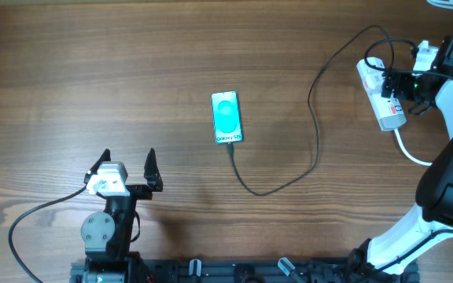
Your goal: Plug charger to phone and switch on socket
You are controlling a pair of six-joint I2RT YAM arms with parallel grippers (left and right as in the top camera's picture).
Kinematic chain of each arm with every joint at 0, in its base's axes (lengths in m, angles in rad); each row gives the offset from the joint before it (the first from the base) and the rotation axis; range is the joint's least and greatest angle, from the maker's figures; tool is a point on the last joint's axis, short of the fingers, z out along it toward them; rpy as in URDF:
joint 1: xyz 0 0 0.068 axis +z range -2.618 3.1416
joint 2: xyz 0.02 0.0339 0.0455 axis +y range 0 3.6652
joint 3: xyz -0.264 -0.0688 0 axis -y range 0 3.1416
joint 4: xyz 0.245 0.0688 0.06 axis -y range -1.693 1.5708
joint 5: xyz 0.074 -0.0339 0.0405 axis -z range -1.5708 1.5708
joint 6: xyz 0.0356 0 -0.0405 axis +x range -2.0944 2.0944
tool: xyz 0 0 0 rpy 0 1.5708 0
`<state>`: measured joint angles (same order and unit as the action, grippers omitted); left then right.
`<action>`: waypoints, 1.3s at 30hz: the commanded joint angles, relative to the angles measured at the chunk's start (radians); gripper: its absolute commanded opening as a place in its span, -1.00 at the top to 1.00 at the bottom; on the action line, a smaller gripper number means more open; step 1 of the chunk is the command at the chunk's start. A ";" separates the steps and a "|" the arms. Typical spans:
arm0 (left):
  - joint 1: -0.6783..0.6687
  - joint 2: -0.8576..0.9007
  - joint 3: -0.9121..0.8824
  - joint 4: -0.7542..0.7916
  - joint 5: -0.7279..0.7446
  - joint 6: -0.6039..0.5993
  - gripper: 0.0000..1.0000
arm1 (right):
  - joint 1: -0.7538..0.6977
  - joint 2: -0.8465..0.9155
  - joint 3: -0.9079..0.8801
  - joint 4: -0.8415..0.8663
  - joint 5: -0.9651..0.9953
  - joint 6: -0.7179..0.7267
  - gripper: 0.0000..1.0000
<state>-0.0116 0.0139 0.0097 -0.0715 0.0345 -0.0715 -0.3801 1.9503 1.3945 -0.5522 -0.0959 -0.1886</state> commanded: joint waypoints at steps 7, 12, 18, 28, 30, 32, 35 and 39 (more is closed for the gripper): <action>0.008 -0.011 -0.004 -0.005 -0.010 0.019 -1.00 | 0.001 -0.116 -0.011 0.006 0.006 -0.011 -0.99; 0.008 -0.011 -0.004 -0.005 -0.010 0.019 -1.00 | 0.001 -0.351 -0.011 0.006 0.006 -0.011 -1.00; 0.008 -0.011 -0.004 -0.005 -0.010 0.019 -1.00 | 0.065 -0.541 -0.057 0.022 0.006 -0.014 -0.99; 0.008 -0.011 -0.004 -0.005 -0.010 0.019 -1.00 | 0.291 -0.663 -0.472 0.018 0.006 -0.014 -0.99; 0.008 -0.011 -0.004 -0.005 -0.010 0.019 -1.00 | 0.291 -0.665 -0.486 0.018 0.006 -0.014 -0.99; 0.008 -0.011 -0.004 -0.005 -0.010 0.019 -1.00 | 0.291 -0.666 -0.486 0.020 0.006 -0.014 -0.99; 0.008 -0.011 -0.004 -0.006 -0.010 0.019 -1.00 | 0.293 -0.681 -0.486 0.088 0.085 -0.071 -0.20; 0.008 -0.011 -0.004 -0.005 -0.010 0.019 -1.00 | 0.299 -0.692 -0.533 0.103 0.058 -0.072 -1.00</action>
<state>-0.0109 0.0135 0.0097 -0.0715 0.0345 -0.0711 -0.0891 1.2774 0.9051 -0.4831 -0.0414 -0.2386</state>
